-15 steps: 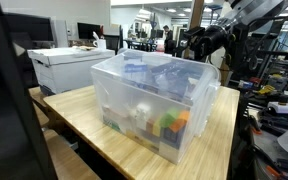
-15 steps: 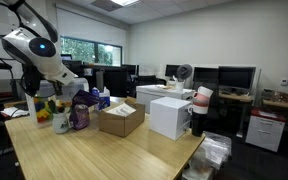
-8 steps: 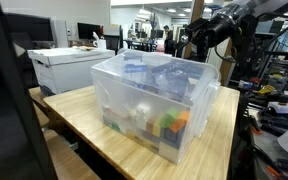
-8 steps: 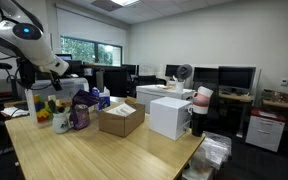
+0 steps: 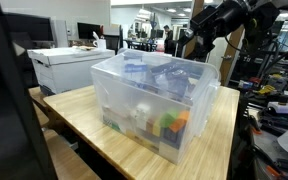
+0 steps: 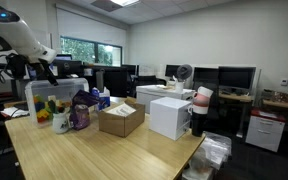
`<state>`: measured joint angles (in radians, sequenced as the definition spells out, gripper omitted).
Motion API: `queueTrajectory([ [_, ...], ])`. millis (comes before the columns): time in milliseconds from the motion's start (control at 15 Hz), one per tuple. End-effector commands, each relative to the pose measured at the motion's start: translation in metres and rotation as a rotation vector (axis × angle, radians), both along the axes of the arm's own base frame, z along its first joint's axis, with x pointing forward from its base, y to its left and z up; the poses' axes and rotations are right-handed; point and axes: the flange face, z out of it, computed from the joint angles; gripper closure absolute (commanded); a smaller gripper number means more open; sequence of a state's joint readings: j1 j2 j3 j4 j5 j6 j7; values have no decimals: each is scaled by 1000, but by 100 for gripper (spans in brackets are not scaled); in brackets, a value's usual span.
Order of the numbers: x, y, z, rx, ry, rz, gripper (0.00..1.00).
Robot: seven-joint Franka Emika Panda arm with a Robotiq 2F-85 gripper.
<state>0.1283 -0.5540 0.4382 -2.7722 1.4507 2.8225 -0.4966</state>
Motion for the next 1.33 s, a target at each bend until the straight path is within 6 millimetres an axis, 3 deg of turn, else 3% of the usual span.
queueTrajectory([
  [0, -4, 22, 5, -141, -42, -16, 0],
  [333, 1, 37, -6, -377, 12, -27, 0],
  [533, -2, 37, 1, -538, 87, -69, 0],
  [800, 1, 50, 39, -638, 143, -53, 0],
  [1267, -4, 71, 97, -681, 206, 130, 0],
])
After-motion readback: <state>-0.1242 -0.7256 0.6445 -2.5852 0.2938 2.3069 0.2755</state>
